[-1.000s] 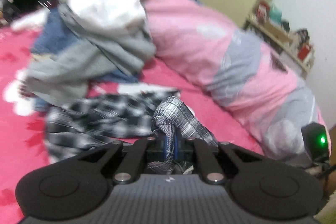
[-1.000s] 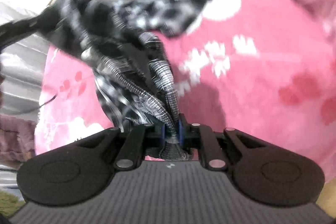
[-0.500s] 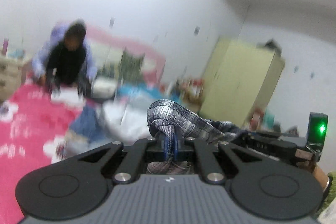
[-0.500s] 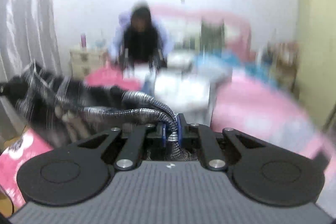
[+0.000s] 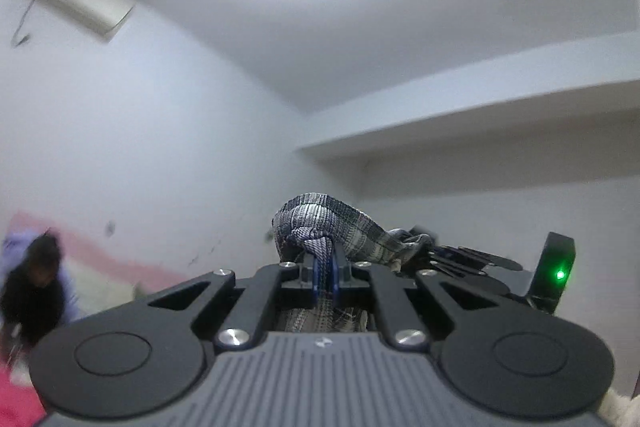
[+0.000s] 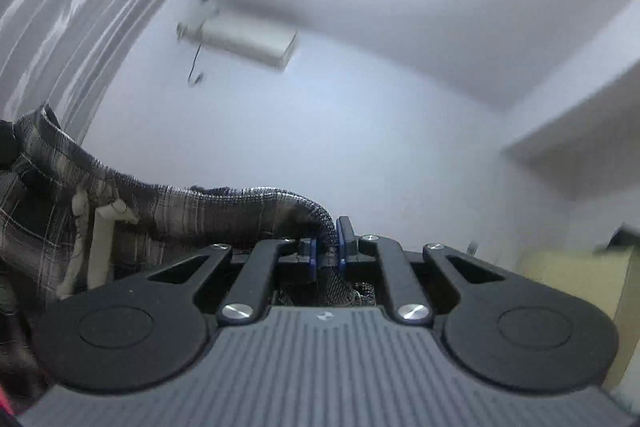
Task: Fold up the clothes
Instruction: 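Lift the plaid pants high with both grippers and shake them out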
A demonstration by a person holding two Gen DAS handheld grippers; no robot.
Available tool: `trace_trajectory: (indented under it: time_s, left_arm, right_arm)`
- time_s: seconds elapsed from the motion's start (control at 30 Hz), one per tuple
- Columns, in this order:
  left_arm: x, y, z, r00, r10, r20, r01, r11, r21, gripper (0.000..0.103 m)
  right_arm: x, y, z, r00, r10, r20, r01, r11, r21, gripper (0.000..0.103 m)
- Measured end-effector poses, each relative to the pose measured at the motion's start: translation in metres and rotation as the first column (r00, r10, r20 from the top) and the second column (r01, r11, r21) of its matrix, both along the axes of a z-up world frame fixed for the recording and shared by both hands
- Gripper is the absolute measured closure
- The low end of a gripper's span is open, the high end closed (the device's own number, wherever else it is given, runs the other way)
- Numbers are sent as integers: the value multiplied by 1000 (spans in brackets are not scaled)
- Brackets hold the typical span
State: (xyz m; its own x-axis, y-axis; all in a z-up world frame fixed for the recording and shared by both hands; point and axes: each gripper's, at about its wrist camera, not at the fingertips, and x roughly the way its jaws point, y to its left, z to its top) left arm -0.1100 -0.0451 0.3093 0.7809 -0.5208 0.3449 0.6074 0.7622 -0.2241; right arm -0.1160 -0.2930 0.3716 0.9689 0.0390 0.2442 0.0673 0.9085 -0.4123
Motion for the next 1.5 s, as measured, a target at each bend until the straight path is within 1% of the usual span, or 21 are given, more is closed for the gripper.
trace_trajectory:
  time_s: [0.1,0.2,0.27,0.33,0.4,0.5,0.63,0.77,0.83,0.87,0.9,0.97,1.07,1.1,1.13,1.23,1.3,1.37,1.4,1.47,1.5]
  left_arm:
    - [-2,-24,36,997,-9,80,9,1000,6,96]
    - [-2,-52,53,993,-19,118,17,1000,15,96]
    - [2,-69,52,992,-18,125,15,1000,20,96]
    - [5,-84,44,994,-5,110,2,1000,20,96]
    - [12,-97,31,997,14,76,-15,1000,11,96]
    - [24,-110,1,997,68,-20,-68,998,-13,96]
    - [36,-128,-52,975,180,-132,-183,983,-9,96]
    - [40,-137,-110,930,283,-237,-286,958,20,96]
    - [38,-130,-145,898,324,-297,-337,942,10,96]
    - [38,-117,-160,879,348,-325,-367,930,2,96]
    - [36,-94,-177,856,372,-359,-403,915,-11,96]
    - [30,-70,-212,809,412,-420,-471,881,-42,96]
    - [17,-24,-274,709,507,-490,-598,800,-38,96]
    - [13,-6,-298,665,540,-516,-642,767,-25,96]
    - [11,19,-309,620,567,-543,-679,734,-7,97]
    - [-5,104,-346,455,639,-620,-783,618,63,96]
    - [-19,150,-386,347,658,-668,-825,553,116,96]
    - [-19,193,-424,262,641,-722,-847,511,146,97]
    - [-23,212,-448,218,631,-745,-858,487,162,97]
    - [-34,242,-487,149,610,-778,-871,454,188,97]
    - [-21,260,-500,121,586,-801,-875,445,193,97]
  right_arm:
    - [-6,-21,54,996,-8,84,14,998,-64,96]
    - [-12,-34,89,987,-30,159,53,988,-142,96]
    - [-14,-42,102,982,-31,185,63,984,-169,96]
    - [-12,-50,105,980,-24,197,63,979,-192,96]
    - [-12,-54,100,982,-7,190,46,978,-202,96]
    - [2,-57,68,988,25,151,5,980,-198,96]
    - [33,-55,16,993,78,90,-62,983,-171,96]
    - [65,-30,-35,988,152,31,-145,977,-157,96]
    - [85,-7,-59,982,188,-4,-186,968,-168,96]
    - [94,9,-69,978,208,-20,-208,961,-184,96]
    - [102,27,-83,973,229,-37,-232,951,-205,96]
    - [114,62,-112,959,274,-74,-284,930,-235,96]
    - [137,134,-166,926,348,-145,-375,890,-259,96]
    - [144,159,-186,914,370,-168,-404,875,-267,96]
    - [149,187,-211,899,391,-195,-433,857,-278,96]
    - [165,273,-287,847,450,-284,-524,798,-298,96]
    - [175,331,-340,798,479,-365,-586,756,-290,96]
    - [185,387,-393,740,499,-452,-645,716,-267,96]
    - [187,412,-419,719,497,-485,-665,695,-273,96]
    - [191,461,-469,675,491,-551,-704,652,-281,96]
    - [189,482,-492,654,485,-581,-723,626,-292,96]
